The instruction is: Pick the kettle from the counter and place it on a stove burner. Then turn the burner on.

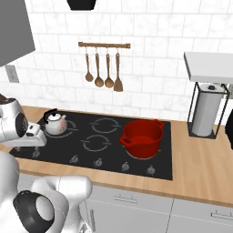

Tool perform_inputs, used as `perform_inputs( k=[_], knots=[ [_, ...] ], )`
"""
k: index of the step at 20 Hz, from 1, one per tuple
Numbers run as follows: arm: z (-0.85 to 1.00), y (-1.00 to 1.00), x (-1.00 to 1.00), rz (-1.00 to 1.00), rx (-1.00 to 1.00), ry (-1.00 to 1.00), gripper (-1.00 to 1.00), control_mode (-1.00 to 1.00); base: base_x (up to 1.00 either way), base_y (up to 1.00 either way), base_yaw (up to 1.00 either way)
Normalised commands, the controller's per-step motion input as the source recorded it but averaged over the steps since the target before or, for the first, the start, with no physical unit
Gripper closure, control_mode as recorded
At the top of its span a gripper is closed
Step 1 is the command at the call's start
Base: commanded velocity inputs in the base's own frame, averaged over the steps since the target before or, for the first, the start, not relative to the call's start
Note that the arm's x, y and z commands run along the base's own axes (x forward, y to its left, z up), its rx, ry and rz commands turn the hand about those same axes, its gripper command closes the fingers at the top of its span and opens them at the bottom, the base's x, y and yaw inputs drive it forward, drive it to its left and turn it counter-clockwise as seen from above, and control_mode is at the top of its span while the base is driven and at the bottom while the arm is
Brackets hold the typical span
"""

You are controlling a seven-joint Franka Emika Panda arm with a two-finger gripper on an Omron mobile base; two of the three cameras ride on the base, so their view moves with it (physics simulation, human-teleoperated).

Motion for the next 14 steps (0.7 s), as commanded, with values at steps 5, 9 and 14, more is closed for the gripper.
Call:
perform_inputs(
  k=[5, 9, 14],
  knots=[
    [-0.17, 0.28, 0.07, -0.02, 0.01, 0.08, -1.0, -1.0, 0.0, 0.0, 0.0],
    [-0.03, 0.15, 0.12, -0.08, 0.0, 0.02, -1.0, -1.0, 0.0, 0.0, 0.0],
    [-0.03, 0.0, 0.25, -0.07, 0.0, 0.0, -1.0, -1.0, 0.0, 0.0, 0.0]
  ],
)
